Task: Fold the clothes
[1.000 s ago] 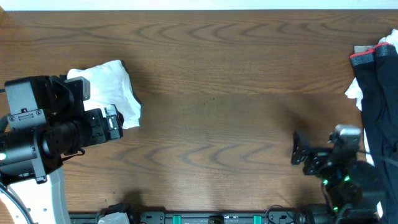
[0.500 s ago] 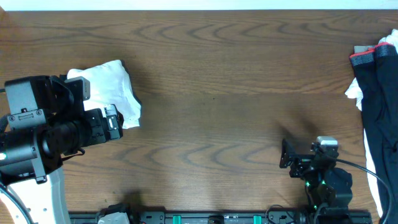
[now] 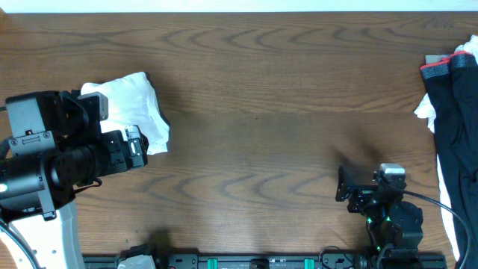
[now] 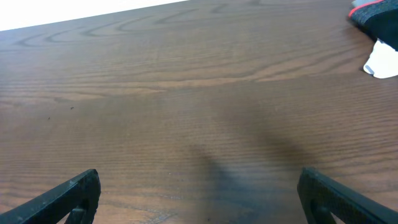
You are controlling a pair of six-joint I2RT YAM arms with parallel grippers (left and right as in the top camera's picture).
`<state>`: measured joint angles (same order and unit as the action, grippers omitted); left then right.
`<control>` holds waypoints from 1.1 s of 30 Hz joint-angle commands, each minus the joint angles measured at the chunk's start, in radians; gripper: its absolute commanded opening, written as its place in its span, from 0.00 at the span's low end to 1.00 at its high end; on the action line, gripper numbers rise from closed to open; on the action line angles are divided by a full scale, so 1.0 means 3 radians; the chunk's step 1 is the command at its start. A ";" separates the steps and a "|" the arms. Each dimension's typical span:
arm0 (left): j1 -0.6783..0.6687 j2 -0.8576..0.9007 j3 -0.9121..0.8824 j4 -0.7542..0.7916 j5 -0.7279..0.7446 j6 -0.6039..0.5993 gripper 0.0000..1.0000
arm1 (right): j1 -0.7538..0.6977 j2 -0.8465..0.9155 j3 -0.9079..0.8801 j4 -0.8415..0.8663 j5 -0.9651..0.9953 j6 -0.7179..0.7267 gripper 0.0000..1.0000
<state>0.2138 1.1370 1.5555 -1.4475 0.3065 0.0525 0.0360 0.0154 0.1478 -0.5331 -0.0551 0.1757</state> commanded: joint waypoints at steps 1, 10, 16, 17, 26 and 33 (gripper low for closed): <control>-0.0006 -0.0003 0.0020 -0.0010 -0.0041 0.0010 0.98 | -0.0029 -0.0029 -0.0015 0.0009 -0.0015 0.0034 0.99; -0.0006 -0.0003 0.0020 -0.0010 -0.0041 0.0009 0.98 | -0.0029 -0.0029 -0.0015 0.0009 -0.0015 0.0034 0.99; -0.0064 -0.0097 0.0020 0.0024 -0.0441 0.0161 0.98 | -0.0029 -0.0029 -0.0015 0.0009 -0.0015 0.0034 0.99; -0.0067 -0.0116 0.0020 0.0028 -0.0502 0.0161 0.98 | -0.0029 -0.0029 -0.0015 0.0009 -0.0015 0.0034 0.99; -0.0506 -0.0422 -0.0038 0.0183 -0.0731 0.0163 0.98 | -0.0029 -0.0029 -0.0015 0.0009 -0.0015 0.0034 0.99; -0.0987 -0.0931 -0.0601 0.1583 -0.0736 0.0276 0.98 | -0.0029 -0.0029 -0.0015 0.0009 -0.0015 0.0034 0.99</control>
<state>-0.0376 0.9123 1.4513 -1.0538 0.1009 0.0948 0.0360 0.0147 0.1474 -0.5327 -0.0551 0.1761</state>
